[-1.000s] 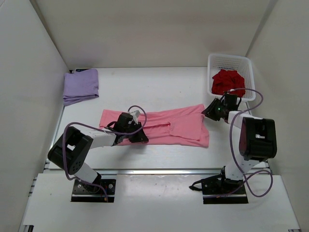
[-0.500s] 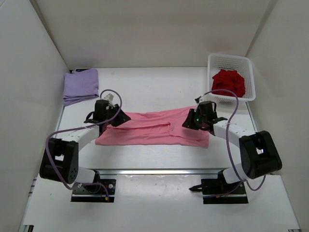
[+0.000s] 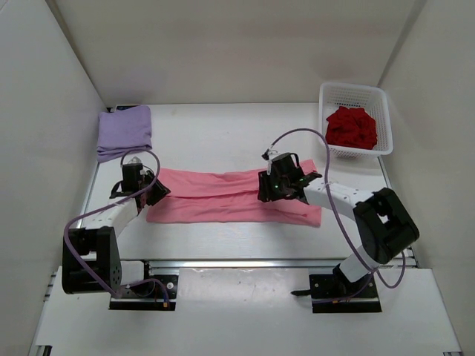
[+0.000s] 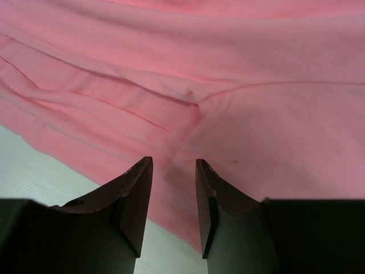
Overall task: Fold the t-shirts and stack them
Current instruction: Fold the other side of the tshirt into a rectangle
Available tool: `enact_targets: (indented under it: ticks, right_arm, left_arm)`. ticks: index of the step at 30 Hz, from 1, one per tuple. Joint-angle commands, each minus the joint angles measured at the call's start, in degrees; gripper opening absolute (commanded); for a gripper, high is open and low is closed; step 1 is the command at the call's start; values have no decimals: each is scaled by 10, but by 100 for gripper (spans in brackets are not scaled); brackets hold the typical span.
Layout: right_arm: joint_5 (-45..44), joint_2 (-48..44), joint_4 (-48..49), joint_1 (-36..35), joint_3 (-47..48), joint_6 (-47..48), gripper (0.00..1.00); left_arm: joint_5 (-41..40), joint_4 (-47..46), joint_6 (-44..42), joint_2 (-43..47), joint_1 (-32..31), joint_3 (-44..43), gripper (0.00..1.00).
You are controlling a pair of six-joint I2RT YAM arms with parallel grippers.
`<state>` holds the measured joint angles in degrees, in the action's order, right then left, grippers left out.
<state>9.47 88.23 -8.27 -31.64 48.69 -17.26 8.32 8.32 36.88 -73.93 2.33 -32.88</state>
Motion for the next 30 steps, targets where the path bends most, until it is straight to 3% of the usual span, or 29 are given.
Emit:
enact_targets:
  ticks: [1,4,11,18,30]
  right_arm:
    - [-40,33,-19,-25,33,38,33]
    - [-28,59,-28,-28,51,41,33]
    - [-92,70,-77,-65,71,50,30]
    - [-135,65,-106,-83,77,49,8]
    - [-102,9,-172,-99,76,44,7]
  left_arm:
    - [-28,19,-12,18,4,-11,40]
    - [-1,-1,-8,17,1,-4,39]
    - [-3,-9,-7,15,-15,2,38]
    - [6,-28,6,10,-15,-7,36]
    - [2,-39,13,7,-38,-39,37]
